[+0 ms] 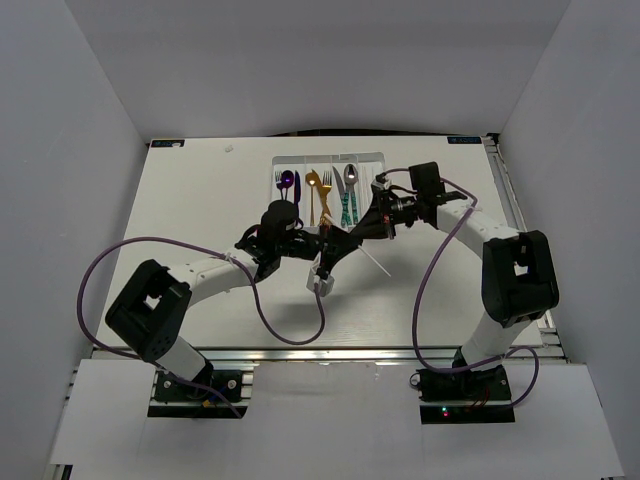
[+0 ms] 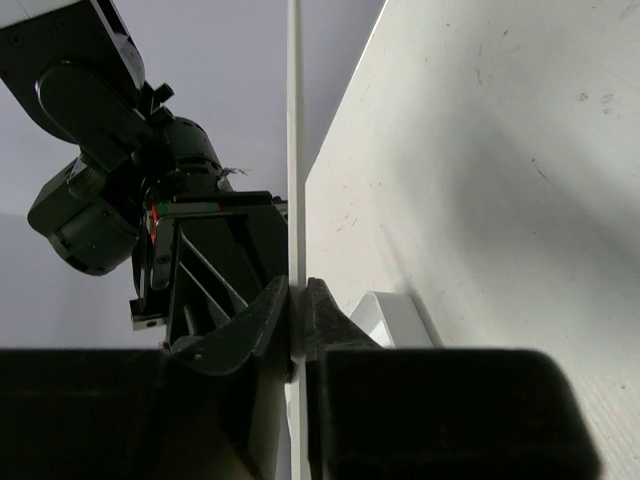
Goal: Sort the eating utensils into containers
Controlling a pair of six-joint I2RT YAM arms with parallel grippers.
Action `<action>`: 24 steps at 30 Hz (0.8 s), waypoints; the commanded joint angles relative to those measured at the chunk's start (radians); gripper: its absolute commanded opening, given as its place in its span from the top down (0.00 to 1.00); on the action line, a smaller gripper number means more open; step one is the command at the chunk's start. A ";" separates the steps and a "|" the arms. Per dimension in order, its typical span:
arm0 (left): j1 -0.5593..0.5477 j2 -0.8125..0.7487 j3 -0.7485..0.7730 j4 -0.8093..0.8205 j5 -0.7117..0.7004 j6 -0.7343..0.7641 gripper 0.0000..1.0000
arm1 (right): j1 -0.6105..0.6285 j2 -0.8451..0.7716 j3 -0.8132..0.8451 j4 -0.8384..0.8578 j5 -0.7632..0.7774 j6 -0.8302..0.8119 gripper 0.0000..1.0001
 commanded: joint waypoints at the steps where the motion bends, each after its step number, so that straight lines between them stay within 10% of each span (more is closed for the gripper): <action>1: -0.003 -0.026 0.009 0.009 0.029 0.022 0.78 | 0.027 -0.010 -0.017 0.088 -0.082 0.072 1.00; 8: -0.003 -0.059 -0.013 0.011 0.031 -0.019 1.00 | 0.025 -0.007 -0.060 0.313 -0.135 0.248 1.00; 13: -0.006 -0.099 -0.006 0.043 0.015 -0.199 1.00 | -0.116 0.045 0.075 0.315 -0.093 0.208 0.12; 19: -0.018 -0.054 0.196 0.051 -0.349 -0.871 1.00 | -0.421 0.140 0.530 -0.157 0.181 -0.265 0.11; 24: -0.015 0.222 0.672 -0.278 -0.685 -1.514 1.00 | -0.490 0.015 0.515 -0.359 0.704 -0.635 0.11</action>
